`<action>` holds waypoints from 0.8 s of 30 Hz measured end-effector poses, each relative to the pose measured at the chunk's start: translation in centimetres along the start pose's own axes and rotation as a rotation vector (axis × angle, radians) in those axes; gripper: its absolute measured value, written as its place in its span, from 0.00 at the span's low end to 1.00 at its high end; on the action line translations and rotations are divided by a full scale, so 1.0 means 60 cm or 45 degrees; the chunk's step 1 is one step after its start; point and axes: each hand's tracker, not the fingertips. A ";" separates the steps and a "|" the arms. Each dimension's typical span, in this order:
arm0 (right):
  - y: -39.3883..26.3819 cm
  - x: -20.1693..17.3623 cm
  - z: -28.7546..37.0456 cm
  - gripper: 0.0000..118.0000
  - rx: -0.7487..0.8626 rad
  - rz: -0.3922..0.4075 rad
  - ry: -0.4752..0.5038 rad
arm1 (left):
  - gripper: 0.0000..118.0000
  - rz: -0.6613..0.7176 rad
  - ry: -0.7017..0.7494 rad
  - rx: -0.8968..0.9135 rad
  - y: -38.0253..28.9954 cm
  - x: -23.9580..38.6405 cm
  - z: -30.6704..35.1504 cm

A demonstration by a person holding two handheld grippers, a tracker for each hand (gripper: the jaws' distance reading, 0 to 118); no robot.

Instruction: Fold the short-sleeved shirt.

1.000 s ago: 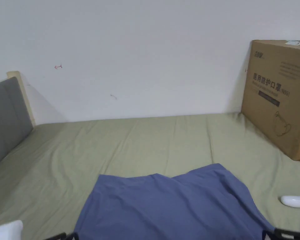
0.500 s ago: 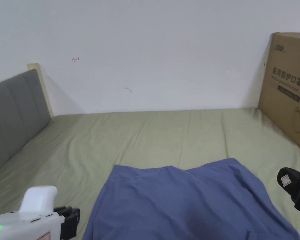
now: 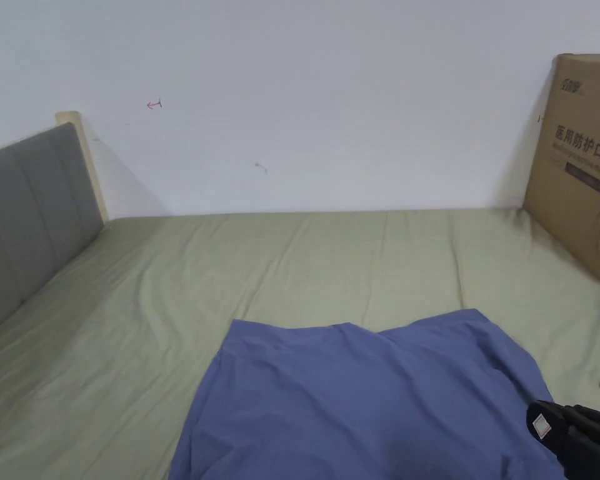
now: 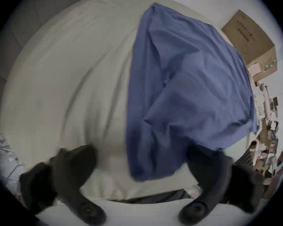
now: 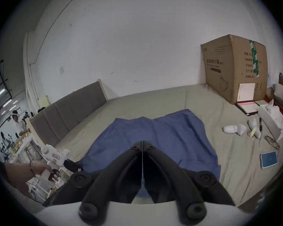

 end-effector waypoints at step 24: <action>-0.097 0.163 -0.046 0.83 -0.594 -0.224 -0.282 | 0.02 -0.080 0.031 0.458 -0.045 0.038 0.168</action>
